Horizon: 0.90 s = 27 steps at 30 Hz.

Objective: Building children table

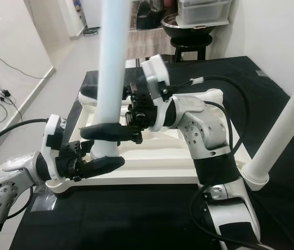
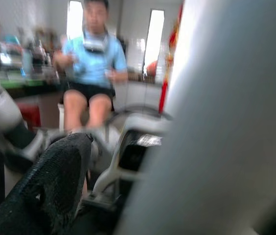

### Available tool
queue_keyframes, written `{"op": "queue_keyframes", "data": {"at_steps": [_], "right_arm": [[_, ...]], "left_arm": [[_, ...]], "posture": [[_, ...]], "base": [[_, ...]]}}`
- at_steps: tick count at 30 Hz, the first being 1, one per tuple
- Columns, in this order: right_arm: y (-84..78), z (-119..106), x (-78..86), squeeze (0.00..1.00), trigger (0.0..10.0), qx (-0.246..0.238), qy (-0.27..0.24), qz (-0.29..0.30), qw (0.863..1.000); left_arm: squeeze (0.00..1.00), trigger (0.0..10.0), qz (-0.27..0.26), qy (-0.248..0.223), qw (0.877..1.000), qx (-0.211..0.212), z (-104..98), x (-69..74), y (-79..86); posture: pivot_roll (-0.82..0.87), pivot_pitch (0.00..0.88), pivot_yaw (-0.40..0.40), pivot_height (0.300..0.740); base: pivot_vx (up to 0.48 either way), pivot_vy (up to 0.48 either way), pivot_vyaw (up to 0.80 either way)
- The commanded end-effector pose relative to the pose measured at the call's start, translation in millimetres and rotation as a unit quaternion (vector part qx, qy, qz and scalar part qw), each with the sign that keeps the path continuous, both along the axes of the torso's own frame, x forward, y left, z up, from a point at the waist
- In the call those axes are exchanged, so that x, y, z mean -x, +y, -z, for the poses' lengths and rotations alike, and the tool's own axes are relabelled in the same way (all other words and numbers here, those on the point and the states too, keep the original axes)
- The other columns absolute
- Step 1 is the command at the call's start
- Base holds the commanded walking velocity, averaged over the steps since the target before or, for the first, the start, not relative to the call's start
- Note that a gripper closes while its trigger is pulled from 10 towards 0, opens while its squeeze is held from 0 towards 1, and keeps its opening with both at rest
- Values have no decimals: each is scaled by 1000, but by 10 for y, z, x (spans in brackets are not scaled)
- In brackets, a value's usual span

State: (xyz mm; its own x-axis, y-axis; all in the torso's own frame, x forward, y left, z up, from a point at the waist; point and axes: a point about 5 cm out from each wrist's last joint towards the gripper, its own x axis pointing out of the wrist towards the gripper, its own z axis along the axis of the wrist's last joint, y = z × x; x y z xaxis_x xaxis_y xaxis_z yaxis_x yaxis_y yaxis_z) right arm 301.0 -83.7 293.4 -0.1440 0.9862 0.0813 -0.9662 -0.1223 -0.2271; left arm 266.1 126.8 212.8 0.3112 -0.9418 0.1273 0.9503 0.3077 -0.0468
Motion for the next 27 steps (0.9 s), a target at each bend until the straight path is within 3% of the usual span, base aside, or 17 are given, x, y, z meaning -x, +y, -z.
{"op": "queue_keyframes", "data": {"at_steps": [1, 9, 11, 15, 19, 20, 24, 25, 26, 27], "right_arm": [[86, 49, 26, 0, 10000, 19, 2, -4, 1000], [207, 126, 40, 0, 10000, 18, 30, 3, 999], [245, 93, 55, 0, 10000, -10, 51, -3, 999], [232, 26, 67, 0, 10000, -45, 74, -22, 996], [200, 38, 71, 0, 10000, -38, 75, -33, 996], [196, 46, 76, 0, 7098, -32, 74, -37, 996], [194, 50, 81, 0, 7098, -28, 74, -40, 996], [194, 57, 90, 0, 6235, -22, 74, -43, 996], [196, 78, 102, 0, 4431, -5, 73, -46, 996], [197, 106, 112, 0, 4392, 14, 71, -47, 996]], "left_arm": [[0, 10000, -18, -13, 1000, -15, -6, -28, 48], [0, 10000, 5, -12, 999, -35, 56, 14, -27], [0, 10000, 21, -12, 999, -42, 84, 47, -72], [0, 10000, 37, -12, 998, -52, 132, 84, -106], [0, 10000, 41, -12, 997, -60, 181, 100, -120], [0, 10000, 42, -12, 997, -65, 200, 105, -125], [0, 10000, 42, -12, 997, -68, 211, 108, -128], [0, 10000, 42, -13, 996, -71, 221, 109, -129], [0, 10000, 42, -15, 996, -76, 229, 110, -128], [0, 10000, 42, -16, 996, -80, 233, 109, -127]], "posture": [[-91, 34, 109, 740], [-94, 30, 108, 740], [-99, 28, 107, 740], [-102, 29, 108, 740], [-101, 30, 103, 740], [-101, 32, 100, 740], [-101, 32, 100, 740], [-101, 33, 99, 740], [-101, 33, 99, 740], [-100, 34, 96, 740]], "base": [[0, 0, 0], [0, 0, 0], [0, 0, 0], [0, 0, 0], [0, 0, 0], [0, 0, 0], [0, 0, 0], [0, 0, 0], [0, 0, 0], [0, 0, 0]]}}
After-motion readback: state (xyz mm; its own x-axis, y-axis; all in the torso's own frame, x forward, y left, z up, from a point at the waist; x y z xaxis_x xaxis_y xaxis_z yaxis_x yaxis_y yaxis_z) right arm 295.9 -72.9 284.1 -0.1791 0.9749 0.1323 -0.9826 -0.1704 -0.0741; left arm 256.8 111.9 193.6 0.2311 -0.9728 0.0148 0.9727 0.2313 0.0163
